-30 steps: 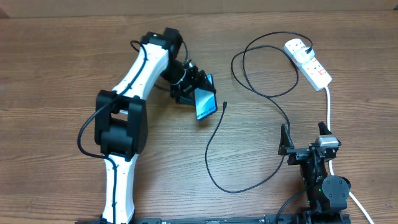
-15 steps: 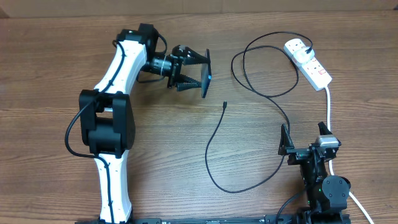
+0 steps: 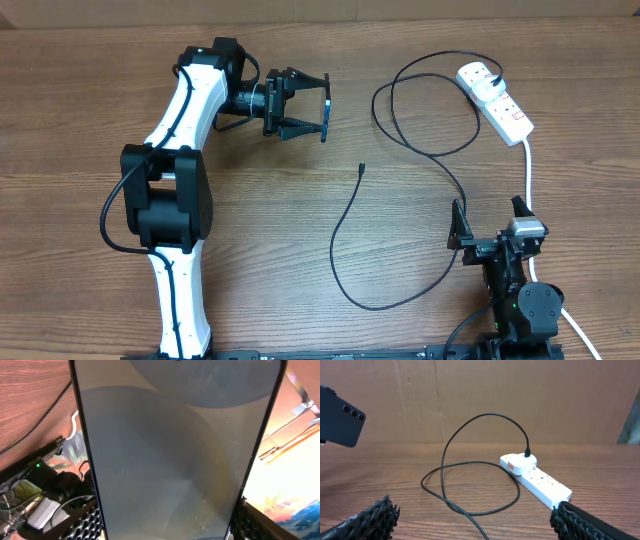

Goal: Plug charger to phone and switch on socket

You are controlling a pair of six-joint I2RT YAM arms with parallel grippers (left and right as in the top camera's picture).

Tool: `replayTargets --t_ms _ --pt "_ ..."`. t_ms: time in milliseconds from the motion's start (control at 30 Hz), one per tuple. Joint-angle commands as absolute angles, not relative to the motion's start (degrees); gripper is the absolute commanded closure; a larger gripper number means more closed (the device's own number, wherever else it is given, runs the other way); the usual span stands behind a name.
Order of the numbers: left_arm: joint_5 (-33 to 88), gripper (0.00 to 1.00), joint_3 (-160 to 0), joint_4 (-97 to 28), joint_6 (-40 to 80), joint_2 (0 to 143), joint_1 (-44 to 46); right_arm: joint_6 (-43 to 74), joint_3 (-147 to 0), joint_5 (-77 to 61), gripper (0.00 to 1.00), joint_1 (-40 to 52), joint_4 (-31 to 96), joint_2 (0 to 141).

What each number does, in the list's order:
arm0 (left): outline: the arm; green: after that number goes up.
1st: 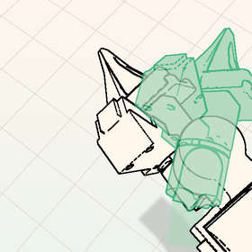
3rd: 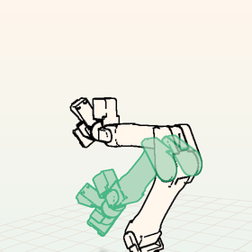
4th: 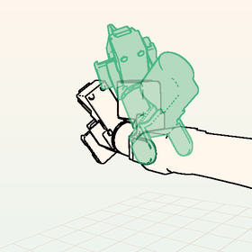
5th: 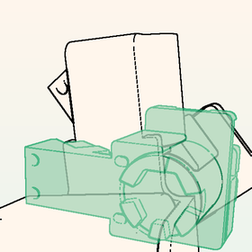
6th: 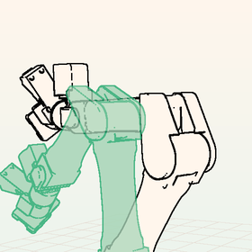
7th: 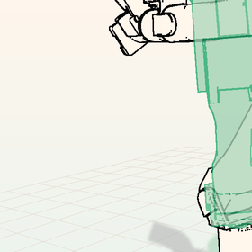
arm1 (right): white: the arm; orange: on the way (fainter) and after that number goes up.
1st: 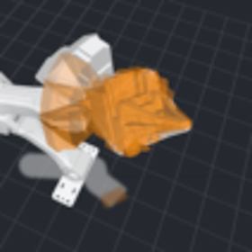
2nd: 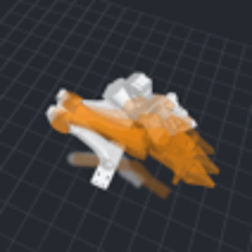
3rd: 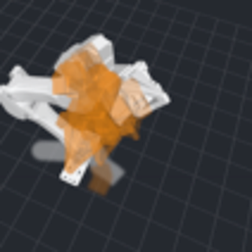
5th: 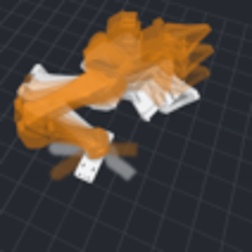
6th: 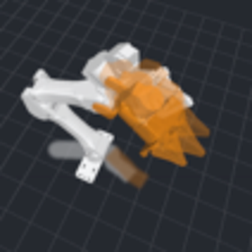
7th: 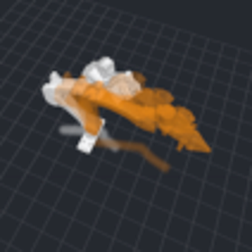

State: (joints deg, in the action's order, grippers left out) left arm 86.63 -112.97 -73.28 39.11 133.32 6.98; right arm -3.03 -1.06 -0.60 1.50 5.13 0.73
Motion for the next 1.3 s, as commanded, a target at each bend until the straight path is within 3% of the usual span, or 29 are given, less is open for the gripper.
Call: replayTargets --t_ms 0,1267 --pt "90.5 0.33 -114.7 -73.2 40.3 133.7 6.7 -3.3 -0.5 -0.1 0.00 1.3 4.8 0.2" --pt "90.5 0.33 -114.7 -73.2 39.8 133.7 5.4 -3.3 -0.5 -0.1 0.00 1.3 4.8 0.2"
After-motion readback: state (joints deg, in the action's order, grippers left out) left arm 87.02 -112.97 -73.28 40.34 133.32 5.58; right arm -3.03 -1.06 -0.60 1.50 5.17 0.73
